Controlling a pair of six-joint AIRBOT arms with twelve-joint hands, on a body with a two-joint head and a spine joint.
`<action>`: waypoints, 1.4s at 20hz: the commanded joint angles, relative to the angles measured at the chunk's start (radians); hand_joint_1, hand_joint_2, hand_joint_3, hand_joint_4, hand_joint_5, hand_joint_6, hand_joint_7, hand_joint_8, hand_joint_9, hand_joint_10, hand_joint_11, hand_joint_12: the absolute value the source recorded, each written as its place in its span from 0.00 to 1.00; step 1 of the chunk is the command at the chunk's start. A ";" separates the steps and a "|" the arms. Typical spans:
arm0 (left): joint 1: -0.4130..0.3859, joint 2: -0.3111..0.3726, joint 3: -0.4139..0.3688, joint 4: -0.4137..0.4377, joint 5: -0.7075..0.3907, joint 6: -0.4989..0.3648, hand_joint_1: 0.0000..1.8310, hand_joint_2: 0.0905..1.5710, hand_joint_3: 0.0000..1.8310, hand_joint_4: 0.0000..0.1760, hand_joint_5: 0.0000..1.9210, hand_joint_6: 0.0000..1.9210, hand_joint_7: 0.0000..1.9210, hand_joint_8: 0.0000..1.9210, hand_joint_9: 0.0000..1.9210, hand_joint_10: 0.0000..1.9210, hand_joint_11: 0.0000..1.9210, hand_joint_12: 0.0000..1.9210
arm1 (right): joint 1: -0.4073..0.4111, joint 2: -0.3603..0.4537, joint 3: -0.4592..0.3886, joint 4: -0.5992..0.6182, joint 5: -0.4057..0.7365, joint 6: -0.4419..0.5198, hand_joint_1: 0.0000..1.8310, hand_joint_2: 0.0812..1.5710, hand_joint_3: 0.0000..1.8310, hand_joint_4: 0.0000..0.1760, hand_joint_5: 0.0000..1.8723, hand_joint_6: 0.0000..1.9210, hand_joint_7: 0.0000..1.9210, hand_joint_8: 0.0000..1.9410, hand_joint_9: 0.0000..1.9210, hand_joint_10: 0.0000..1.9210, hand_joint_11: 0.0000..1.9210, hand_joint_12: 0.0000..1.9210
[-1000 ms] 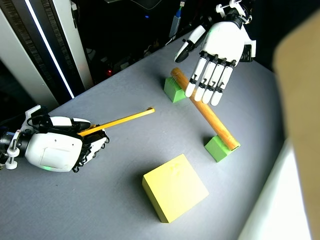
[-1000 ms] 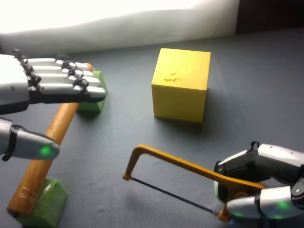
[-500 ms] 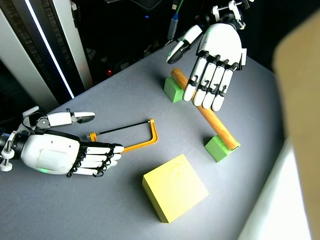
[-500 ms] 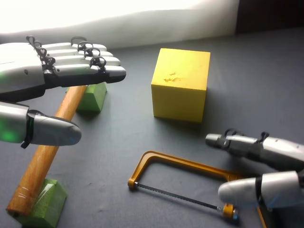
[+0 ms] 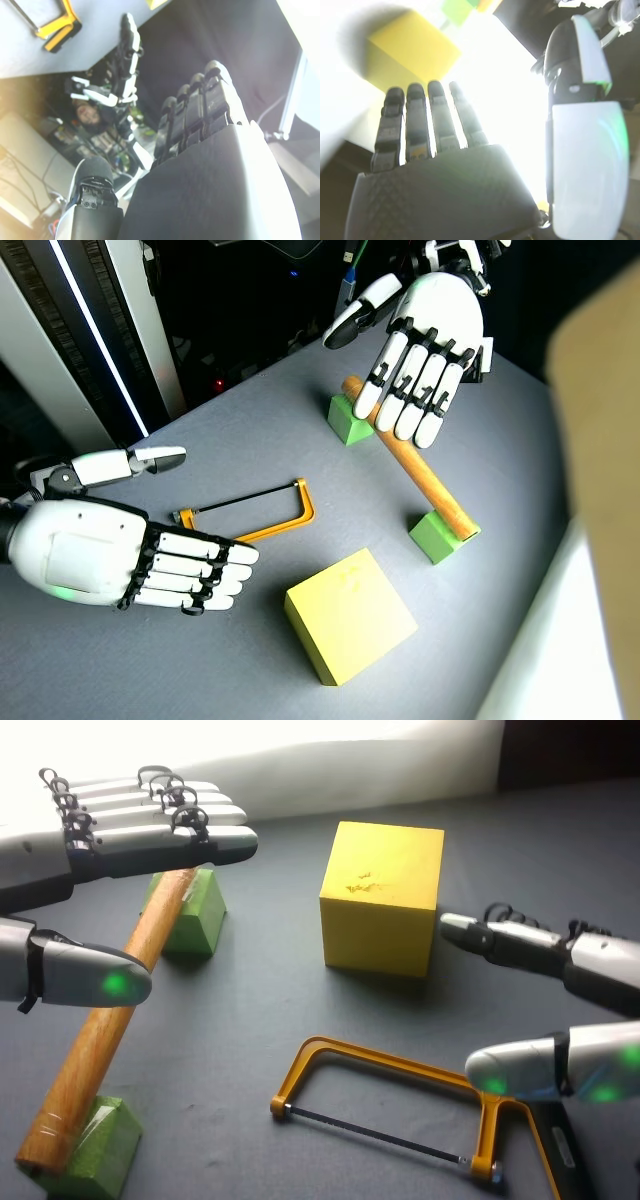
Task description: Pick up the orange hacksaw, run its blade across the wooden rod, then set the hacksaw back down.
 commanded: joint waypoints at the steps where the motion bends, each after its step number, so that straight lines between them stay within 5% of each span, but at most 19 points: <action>1: -0.009 0.000 0.010 -0.079 -0.122 -0.010 0.00 0.79 0.00 0.00 0.03 0.00 0.03 0.00 0.01 0.00 0.00 0.00 | 0.030 0.016 -0.004 -0.035 0.119 -0.009 0.29 0.61 0.00 0.00 0.09 0.01 0.12 0.01 0.12 0.01 0.00 0.43; 6: 0.008 -0.008 0.037 -0.083 -0.185 -0.039 0.03 0.79 0.00 0.00 0.06 0.00 0.07 0.00 0.05 0.01 0.01 0.02 | 0.104 0.054 -0.001 -0.171 0.164 -0.061 0.26 0.62 0.00 0.00 0.19 0.01 0.19 0.00 0.18 0.01 0.00 0.53; 7: 0.013 -0.003 0.030 -0.085 -0.191 -0.043 0.04 0.78 0.00 0.00 0.08 0.00 0.09 0.00 0.08 0.00 0.00 0.08 | 0.132 0.056 0.006 -0.232 0.192 -0.115 0.26 0.63 0.00 0.00 0.22 0.01 0.22 0.01 0.20 0.01 0.00 0.56; 9: 0.016 0.003 0.017 -0.085 -0.191 -0.044 0.06 0.77 0.00 0.00 0.16 0.00 0.17 0.00 0.17 0.01 0.00 0.39 | 0.194 0.054 0.034 -0.390 0.222 -0.140 0.26 0.64 0.00 0.00 0.34 0.02 0.36 0.02 0.36 0.05 0.12 0.66; 11: 0.014 0.010 0.008 -0.085 -0.199 -0.046 0.11 0.77 0.00 0.00 0.32 0.02 0.30 0.01 0.31 0.05 0.08 0.57 | 0.238 0.045 0.067 -0.510 0.291 -0.161 0.27 0.65 0.00 0.00 0.51 0.05 0.53 0.06 0.43 0.33 0.26 0.82; 12: 0.013 0.012 0.006 -0.085 -0.203 -0.046 0.12 0.79 0.00 0.00 0.42 0.07 0.40 0.05 0.37 0.23 0.19 0.65 | 0.251 0.041 0.076 -0.521 0.314 -0.152 0.29 0.66 0.00 0.00 0.53 0.22 0.51 0.37 0.44 0.58 0.38 0.86; 13: 0.016 0.013 0.007 -0.084 -0.209 -0.046 0.14 0.80 0.00 0.00 0.42 0.23 0.43 0.12 0.37 0.42 0.26 0.72 | 0.265 0.037 0.088 -0.546 0.356 -0.169 0.29 0.66 0.00 0.00 0.48 0.47 0.50 0.59 0.48 0.71 0.44 0.90; 14: 0.017 0.013 0.008 -0.084 -0.212 -0.046 0.17 0.82 0.00 0.00 0.38 0.52 0.43 0.45 0.40 0.66 0.35 0.86 | 0.272 0.035 0.095 -0.564 0.375 -0.179 0.28 0.68 0.00 0.00 0.43 0.73 0.49 0.82 0.52 0.89 0.51 0.98; 15: 0.017 0.012 0.013 -0.084 -0.216 -0.046 0.19 0.82 0.00 0.00 0.35 0.73 0.42 0.67 0.42 0.81 0.40 0.93 | 0.283 0.029 0.107 -0.597 0.414 -0.189 0.29 0.68 0.00 0.00 0.42 0.86 0.49 0.96 0.56 0.98 0.58 1.00; 16: 0.018 0.012 0.016 -0.084 -0.220 -0.046 0.24 0.82 0.00 0.00 0.36 0.90 0.45 0.88 0.47 0.96 0.47 0.99 | 0.291 0.024 0.112 -0.608 0.422 -0.175 0.29 0.68 0.00 0.00 0.42 0.97 0.52 0.99 0.63 1.00 0.69 1.00; 17: 0.020 0.011 0.021 -0.084 -0.224 -0.046 0.27 0.81 0.00 0.00 0.40 0.98 0.48 0.98 0.50 0.99 0.50 1.00 | 0.292 0.022 0.116 -0.619 0.459 -0.204 0.29 0.68 0.00 0.00 0.44 0.99 0.54 1.00 0.66 1.00 0.75 1.00; 22: 0.024 0.010 0.018 -0.082 -0.228 -0.046 0.24 0.87 0.00 0.00 0.74 1.00 0.75 1.00 0.77 1.00 0.81 1.00 | 0.299 0.023 0.126 -0.678 0.523 -0.188 0.21 0.81 0.01 0.00 0.66 1.00 0.70 1.00 0.79 1.00 0.90 1.00; 25: 0.023 0.010 0.015 -0.067 -0.225 -0.046 0.15 0.94 0.00 0.00 0.79 1.00 0.82 1.00 0.84 1.00 0.88 1.00 | 0.311 0.021 0.145 -0.699 0.550 -0.192 0.19 0.88 0.01 0.00 0.67 1.00 0.70 1.00 0.79 1.00 0.93 1.00; 28: 0.021 0.011 0.006 -0.061 -0.224 -0.046 0.17 0.93 0.00 0.09 0.76 1.00 0.82 1.00 0.84 1.00 0.89 1.00 | 0.320 0.020 0.151 -0.718 0.556 -0.180 0.19 0.90 0.00 0.00 0.65 1.00 0.69 1.00 0.78 1.00 0.87 1.00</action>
